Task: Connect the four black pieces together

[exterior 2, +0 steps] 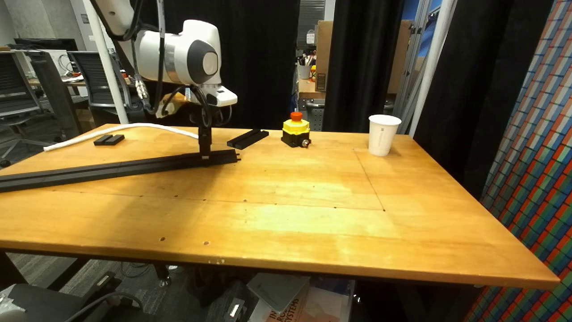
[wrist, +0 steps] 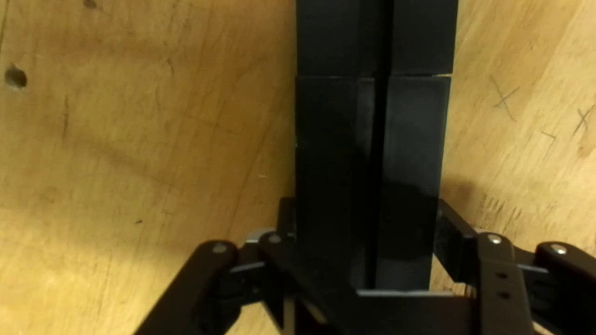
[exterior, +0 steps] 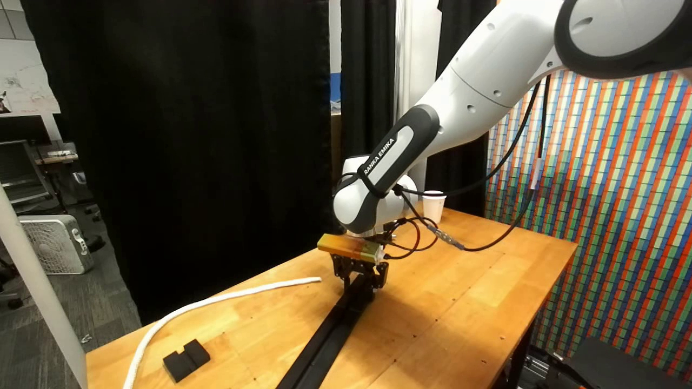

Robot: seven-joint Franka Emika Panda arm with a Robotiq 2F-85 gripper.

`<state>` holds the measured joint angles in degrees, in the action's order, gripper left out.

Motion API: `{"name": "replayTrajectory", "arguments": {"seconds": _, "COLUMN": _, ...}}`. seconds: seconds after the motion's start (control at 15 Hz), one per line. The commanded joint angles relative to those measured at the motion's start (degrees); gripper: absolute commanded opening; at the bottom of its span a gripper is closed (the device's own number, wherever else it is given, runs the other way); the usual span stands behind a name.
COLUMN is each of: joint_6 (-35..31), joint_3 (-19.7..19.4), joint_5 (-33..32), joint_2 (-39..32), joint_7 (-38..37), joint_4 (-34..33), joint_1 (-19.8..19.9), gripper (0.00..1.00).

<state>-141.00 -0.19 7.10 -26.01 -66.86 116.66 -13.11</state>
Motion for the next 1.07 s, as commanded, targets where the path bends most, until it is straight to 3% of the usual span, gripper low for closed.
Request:
{"name": "replayTrajectory", "arguments": {"seconds": 0.0, "joint_6": 0.7, "joint_3": -0.1, "joint_5": -1.2, "joint_2": -1.6, "joint_7": -1.2, "joint_4": -1.9, "joint_1": -0.4, "gripper": 0.45}}
{"name": "replayTrajectory", "arguments": {"seconds": 1.0, "joint_6": -2.2, "joint_3": 1.6, "joint_5": 0.3, "joint_2": -5.1, "joint_7": 1.5, "joint_4": -3.8, "joint_1": 0.1, "gripper": 0.45}}
